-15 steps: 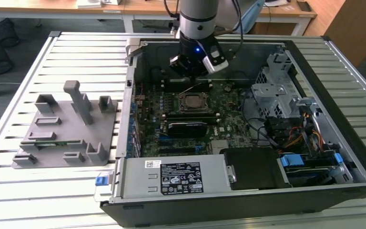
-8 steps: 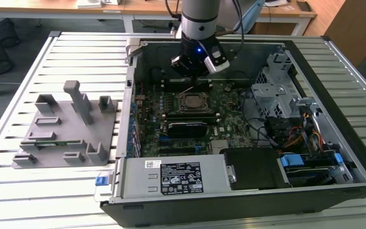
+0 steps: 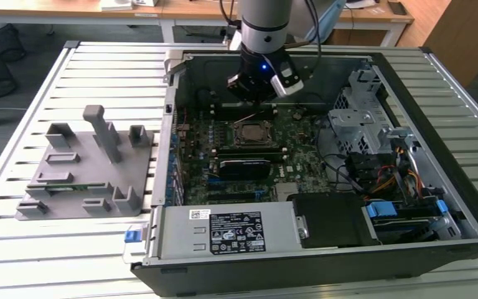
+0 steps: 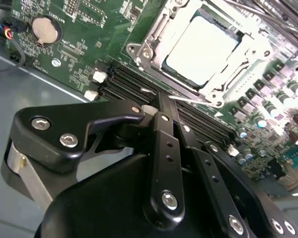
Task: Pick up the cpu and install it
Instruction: 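Install the first cpu locking lever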
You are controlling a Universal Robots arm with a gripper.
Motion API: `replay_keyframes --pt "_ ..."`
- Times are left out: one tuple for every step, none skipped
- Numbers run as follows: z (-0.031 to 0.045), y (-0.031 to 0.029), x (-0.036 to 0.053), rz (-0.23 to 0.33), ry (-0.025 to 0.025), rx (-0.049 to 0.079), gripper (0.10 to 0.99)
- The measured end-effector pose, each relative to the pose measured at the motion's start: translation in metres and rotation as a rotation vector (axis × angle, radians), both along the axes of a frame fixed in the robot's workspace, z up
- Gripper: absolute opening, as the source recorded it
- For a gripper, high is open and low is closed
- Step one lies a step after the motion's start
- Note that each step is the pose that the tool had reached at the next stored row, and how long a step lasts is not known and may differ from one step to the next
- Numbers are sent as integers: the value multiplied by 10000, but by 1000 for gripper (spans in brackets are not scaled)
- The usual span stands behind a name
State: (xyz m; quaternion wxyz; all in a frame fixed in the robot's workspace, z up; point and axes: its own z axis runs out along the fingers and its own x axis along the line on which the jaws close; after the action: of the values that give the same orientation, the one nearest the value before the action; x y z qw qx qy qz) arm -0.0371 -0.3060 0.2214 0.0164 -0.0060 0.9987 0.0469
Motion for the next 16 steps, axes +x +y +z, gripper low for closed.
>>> replay_keyframes --pt "-8 0 9 0 0 0 114" --pt "-18 0 18 0 0 1 114" --pt "-29 0 26 -1 1 -1 114" --pt "-39 0 32 -1 0 -1 114" --pt "-50 0 35 0 0 -4 114" --pt "-63 0 38 -1 1 -7 114" --pt "-77 0 42 -1 1 -8 114" --pt "-91 0 47 -1 0 -7 114" --pt "-104 0 54 -1 1 -7 114" --pt "-116 0 63 -1 4 -8 114" --pt "-129 0 69 -1 5 -8 114" --pt "-142 0 74 0 7 -8 114" --pt "-156 0 77 -1 9 -8 114" --pt "-169 0 79 -1 10 -8 114" --pt "-181 0 80 -1 12 -8 114" --pt "-193 0 82 -1 15 -8 114"
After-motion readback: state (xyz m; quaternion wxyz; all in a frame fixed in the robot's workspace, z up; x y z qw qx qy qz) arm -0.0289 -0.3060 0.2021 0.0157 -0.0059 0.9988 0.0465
